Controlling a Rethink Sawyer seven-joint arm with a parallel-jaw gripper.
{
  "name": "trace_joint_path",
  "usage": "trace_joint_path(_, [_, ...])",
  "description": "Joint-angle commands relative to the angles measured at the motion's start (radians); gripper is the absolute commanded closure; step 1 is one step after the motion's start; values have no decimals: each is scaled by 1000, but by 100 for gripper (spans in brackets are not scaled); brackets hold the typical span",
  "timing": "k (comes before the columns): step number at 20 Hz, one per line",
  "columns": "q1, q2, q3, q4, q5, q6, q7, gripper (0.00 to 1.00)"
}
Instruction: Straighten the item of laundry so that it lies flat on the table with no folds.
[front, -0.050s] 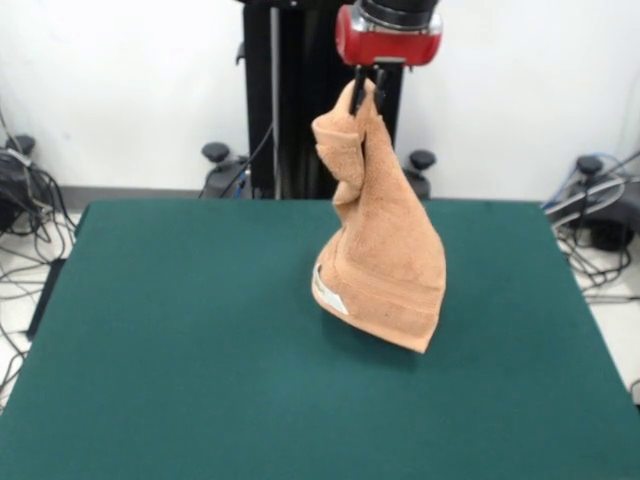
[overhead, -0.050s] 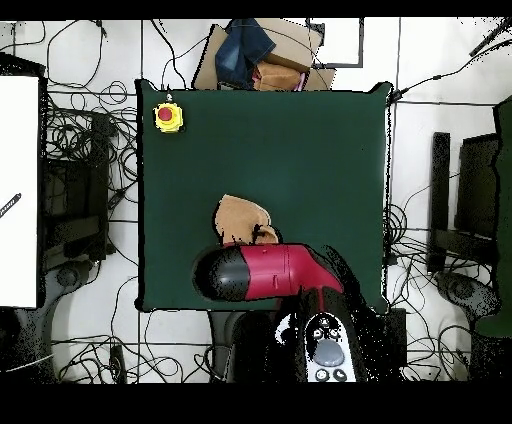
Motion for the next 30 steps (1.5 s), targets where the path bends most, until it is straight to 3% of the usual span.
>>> trace_joint_path(1, [20,10,54,53,5,-65,119,100])
trace_joint_path(28, [14,10,57,55,5,-74,108,100])
trace_joint_path(29, [14,12,57,52,7,-72,109,0])
trace_joint_path(30, [12,12,59,52,8,-68,106,0])
